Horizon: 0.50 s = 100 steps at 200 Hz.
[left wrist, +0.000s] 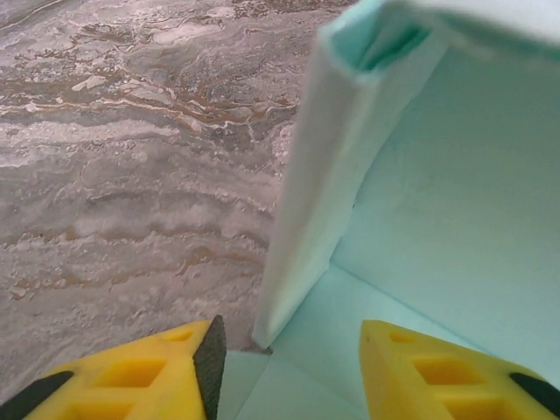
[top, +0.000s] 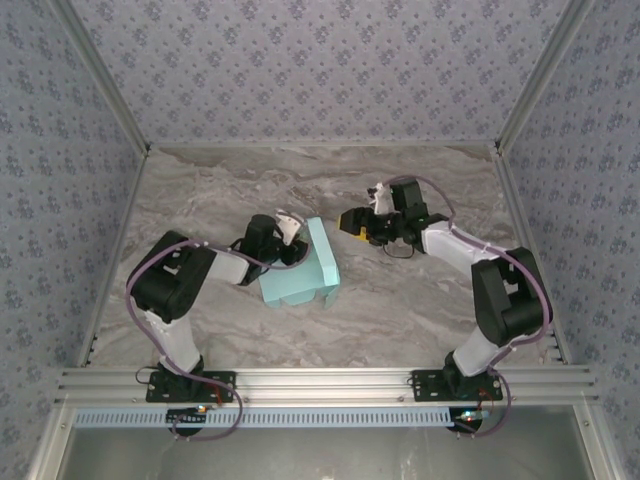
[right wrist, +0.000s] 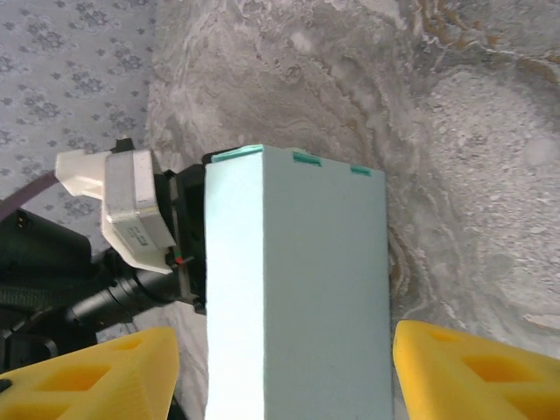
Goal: Fold the paper box
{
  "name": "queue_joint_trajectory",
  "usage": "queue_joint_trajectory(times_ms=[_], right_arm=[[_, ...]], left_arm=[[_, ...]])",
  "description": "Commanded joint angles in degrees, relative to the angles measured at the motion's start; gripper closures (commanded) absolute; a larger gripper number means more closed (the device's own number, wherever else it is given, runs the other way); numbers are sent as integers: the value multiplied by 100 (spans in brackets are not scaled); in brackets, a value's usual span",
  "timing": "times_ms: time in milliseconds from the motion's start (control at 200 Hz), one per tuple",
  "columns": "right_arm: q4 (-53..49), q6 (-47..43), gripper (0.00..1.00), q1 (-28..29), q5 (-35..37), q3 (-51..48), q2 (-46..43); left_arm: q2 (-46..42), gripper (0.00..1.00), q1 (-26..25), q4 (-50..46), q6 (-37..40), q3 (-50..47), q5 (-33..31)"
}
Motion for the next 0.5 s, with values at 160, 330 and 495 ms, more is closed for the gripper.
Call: queue_joint_trajectory(times_ms=[160, 330, 495], right_arm=[[-670, -604, 31, -143, 311, 38, -317], [-804, -783, 32, -143, 436, 108, -419], [-670, -822, 31, -136, 492, 74, -468]], left_arm=[[-251, 51, 492, 1020, -399, -240, 1123], [-134, 48, 502, 200, -117, 184, 1391], [130, 48, 435, -810, 26, 893, 1561]])
